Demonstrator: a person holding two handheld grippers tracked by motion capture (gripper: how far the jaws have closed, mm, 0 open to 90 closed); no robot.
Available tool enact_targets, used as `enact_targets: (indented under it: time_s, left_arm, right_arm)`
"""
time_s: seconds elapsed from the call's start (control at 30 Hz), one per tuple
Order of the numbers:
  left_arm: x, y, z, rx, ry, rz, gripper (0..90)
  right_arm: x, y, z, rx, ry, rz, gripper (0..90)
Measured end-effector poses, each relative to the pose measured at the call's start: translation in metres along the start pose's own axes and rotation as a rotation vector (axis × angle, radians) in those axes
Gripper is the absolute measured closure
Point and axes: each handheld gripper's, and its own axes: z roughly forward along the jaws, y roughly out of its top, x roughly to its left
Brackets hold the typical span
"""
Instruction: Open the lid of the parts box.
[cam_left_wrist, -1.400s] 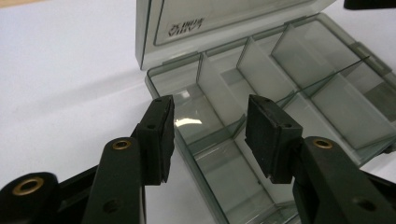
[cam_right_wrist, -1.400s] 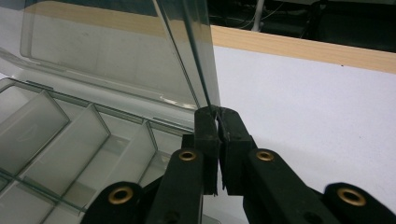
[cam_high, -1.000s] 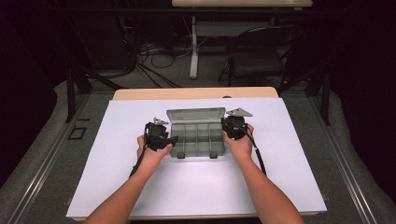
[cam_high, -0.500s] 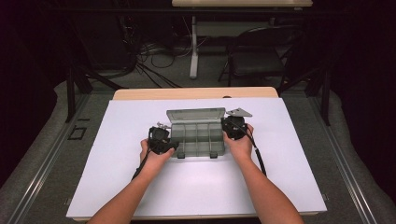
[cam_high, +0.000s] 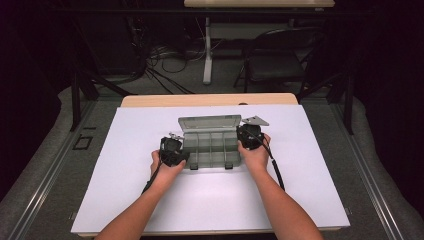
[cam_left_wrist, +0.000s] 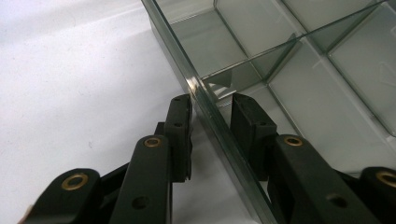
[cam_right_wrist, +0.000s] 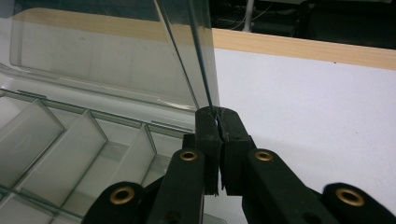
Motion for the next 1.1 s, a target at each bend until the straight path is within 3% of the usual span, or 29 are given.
enact_targets:
  time_s: [0.43, 1.1]
  left_arm:
    - [0.000, 0.000, 0.000, -0.003, 0.005, -0.008, 70.2]
    - [-0.001, 0.000, 0.001, -0.006, 0.011, -0.020, 71.0]
  right_arm:
    - [0.004, 0.007, 0.005, 0.019, -0.050, 0.019, 89.3]
    - [-0.006, 0.026, 0.024, 0.104, -0.026, 0.100, 90.0]
